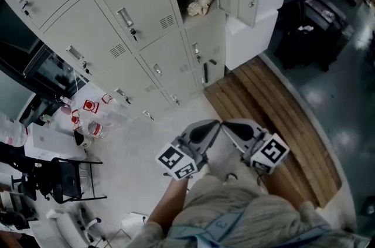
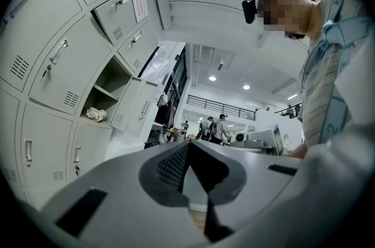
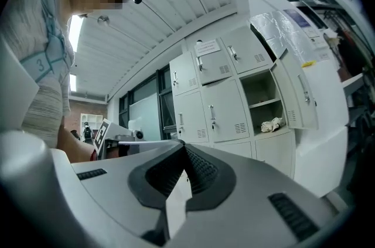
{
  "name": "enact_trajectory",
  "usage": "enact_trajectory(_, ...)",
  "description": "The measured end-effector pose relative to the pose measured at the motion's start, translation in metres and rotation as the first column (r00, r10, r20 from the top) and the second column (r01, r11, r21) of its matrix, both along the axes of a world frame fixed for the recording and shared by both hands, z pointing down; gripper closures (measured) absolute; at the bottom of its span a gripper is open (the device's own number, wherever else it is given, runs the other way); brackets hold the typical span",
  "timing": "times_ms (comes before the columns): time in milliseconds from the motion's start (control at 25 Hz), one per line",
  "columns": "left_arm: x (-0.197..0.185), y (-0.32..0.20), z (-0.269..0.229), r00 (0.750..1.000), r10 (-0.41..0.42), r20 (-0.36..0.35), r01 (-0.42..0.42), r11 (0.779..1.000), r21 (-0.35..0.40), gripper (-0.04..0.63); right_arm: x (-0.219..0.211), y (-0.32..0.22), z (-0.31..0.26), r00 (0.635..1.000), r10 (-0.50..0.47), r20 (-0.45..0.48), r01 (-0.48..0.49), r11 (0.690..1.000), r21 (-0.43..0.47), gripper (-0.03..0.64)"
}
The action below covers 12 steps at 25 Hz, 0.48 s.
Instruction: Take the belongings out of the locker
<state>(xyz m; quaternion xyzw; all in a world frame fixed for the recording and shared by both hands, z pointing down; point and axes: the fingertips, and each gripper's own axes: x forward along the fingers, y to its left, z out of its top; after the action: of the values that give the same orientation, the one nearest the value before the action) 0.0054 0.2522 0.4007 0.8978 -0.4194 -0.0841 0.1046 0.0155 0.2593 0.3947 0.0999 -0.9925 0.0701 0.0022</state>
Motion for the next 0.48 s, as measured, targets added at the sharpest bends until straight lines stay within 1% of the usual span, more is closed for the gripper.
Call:
enact_trajectory(120, -0.028, -0.015, -0.001, 1.000, -0.002, 0.004, 0.002, 1.000, -0.003, 0.592, -0.028, -0.014, -0.001, 1.000, 0.006, -0.018, -0.006, 1.000, 0.002, 0.614)
enact_trajectory(320, -0.074, -0.034, -0.001, 1.000, 0.005, 0.007, -0.005, 1.000, -0.005, 0.592, -0.075, -0.034, -0.001, 1.000, 0.020, -0.007, -0.020, 1.000, 0.002, 0.614)
enact_trajectory(480, -0.102, -0.046, 0.000, 1.000, 0.022, 0.003, -0.022, 1.000, 0.002, 0.592, -0.104, -0.045, -0.003, 0.999, 0.045, -0.002, -0.045, 0.999, 0.009, 0.614)
